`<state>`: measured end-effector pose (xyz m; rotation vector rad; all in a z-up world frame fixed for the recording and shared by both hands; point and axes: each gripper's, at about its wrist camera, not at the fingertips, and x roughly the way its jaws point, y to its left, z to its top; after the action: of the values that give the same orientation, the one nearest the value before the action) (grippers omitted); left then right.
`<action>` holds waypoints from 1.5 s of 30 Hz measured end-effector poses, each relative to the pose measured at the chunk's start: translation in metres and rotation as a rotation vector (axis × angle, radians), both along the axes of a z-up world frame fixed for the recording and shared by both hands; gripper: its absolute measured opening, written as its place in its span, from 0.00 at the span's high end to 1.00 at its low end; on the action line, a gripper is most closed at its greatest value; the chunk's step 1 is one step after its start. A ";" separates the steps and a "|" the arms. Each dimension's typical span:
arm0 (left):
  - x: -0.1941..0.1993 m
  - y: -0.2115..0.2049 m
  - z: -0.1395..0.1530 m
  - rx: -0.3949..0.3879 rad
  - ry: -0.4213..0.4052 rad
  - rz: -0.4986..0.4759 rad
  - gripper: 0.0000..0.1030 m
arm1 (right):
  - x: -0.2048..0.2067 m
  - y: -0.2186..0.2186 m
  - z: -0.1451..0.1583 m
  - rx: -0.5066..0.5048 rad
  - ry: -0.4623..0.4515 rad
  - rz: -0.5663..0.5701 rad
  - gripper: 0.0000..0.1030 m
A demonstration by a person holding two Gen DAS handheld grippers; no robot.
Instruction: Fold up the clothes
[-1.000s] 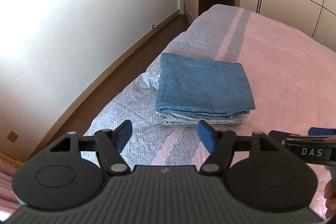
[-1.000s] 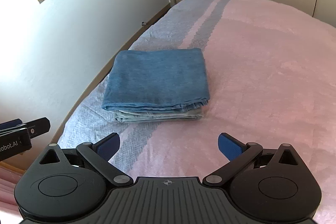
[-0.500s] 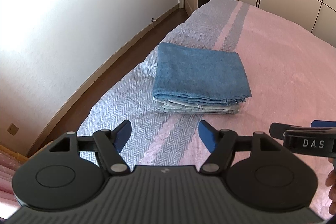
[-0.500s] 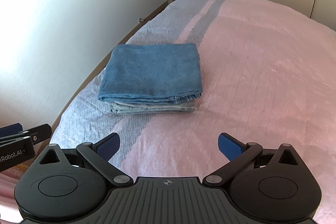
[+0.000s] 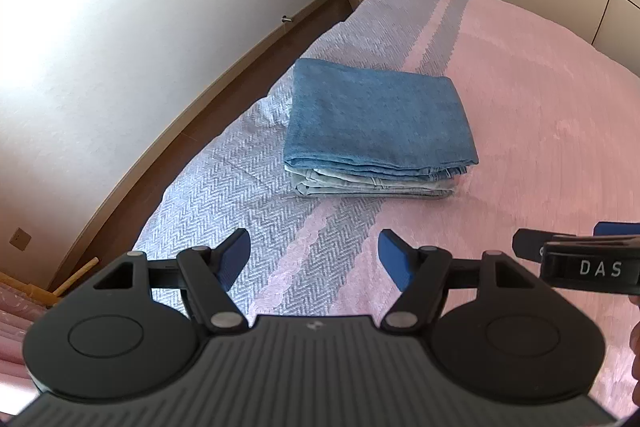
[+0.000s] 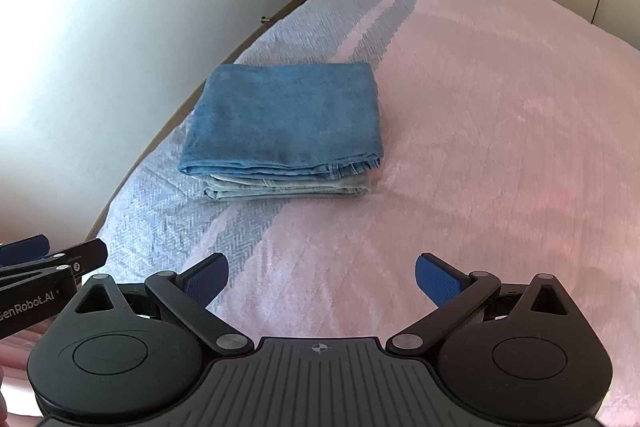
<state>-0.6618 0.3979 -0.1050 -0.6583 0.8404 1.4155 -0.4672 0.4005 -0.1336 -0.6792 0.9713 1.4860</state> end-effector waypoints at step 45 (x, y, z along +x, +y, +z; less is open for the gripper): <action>0.012 0.071 -0.051 -0.124 0.009 -0.089 0.35 | 0.003 0.056 -0.055 -0.176 0.002 -0.068 0.01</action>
<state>-0.6497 0.4684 -0.1559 -0.7005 0.9588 1.2951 -0.4639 0.4570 -0.1891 -0.7631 1.1252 1.3532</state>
